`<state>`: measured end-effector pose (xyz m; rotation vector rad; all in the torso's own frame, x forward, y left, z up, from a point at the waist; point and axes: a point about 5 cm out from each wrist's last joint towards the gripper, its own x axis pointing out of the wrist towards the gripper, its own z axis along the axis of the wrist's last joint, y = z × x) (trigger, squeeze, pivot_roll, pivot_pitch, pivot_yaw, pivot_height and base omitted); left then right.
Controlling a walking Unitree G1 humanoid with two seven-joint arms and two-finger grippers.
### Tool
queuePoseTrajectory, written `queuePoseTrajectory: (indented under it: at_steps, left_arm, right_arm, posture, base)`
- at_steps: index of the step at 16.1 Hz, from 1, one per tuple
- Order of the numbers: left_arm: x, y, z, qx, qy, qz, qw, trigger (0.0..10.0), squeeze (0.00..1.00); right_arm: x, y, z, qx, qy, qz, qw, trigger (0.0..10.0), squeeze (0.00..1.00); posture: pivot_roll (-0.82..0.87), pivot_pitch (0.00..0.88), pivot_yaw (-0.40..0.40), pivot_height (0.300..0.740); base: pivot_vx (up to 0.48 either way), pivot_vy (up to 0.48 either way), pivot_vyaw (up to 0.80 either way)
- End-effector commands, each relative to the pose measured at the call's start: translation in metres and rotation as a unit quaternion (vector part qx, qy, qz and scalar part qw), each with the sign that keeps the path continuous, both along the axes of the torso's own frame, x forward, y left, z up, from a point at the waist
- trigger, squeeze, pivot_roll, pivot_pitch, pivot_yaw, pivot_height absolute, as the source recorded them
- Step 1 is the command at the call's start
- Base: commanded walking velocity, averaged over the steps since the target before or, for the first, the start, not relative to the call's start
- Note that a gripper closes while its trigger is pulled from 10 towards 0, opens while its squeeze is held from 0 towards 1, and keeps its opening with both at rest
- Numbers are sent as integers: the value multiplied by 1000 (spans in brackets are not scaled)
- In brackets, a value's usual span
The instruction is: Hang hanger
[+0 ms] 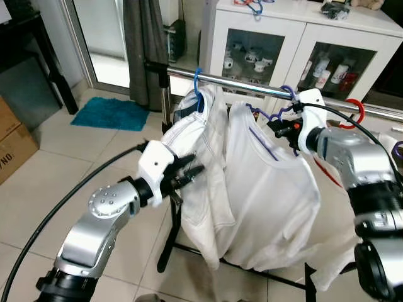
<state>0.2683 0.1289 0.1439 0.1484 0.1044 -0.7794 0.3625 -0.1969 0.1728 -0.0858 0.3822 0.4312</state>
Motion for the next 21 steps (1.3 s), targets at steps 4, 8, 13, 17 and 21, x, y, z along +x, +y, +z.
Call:
queuePoseTrajectory:
  at_steps: [4,8,13,17,21]
  left_arm:
    - [3,2,3,-2,-16,31,999,10000,0]
    - [4,-4,1,-3,-13,28,1000,10000,0]
    - [4,-3,-2,-1,-9,35,999,10000,0]
    - [4,-2,-3,-2,-8,37,999,10000,0]
    - [4,1,-4,-1,-7,45,999,10000,0]
  right_arm:
    - [-21,-7,19,8,-44,-28,999,0,0]
    - [-46,9,10,40,-45,-12,998,0,0]
    - [-74,12,-6,48,-31,-45,997,0,0]
    - [-84,15,-18,39,-28,-63,997,0,0]
    - [-90,21,-26,39,-32,-71,996,0,0]
  posture:
    - [58,0,-59,740]
    - [55,0,-57,740]
    - [46,0,-58,740]
    - [43,0,-59,740]
    - [45,0,-67,740]
  base:
    - [0,0,0]
    - [0,0,0]
    - [0,0,0]
    - [-134,0,0]
    - [-281,0,0]
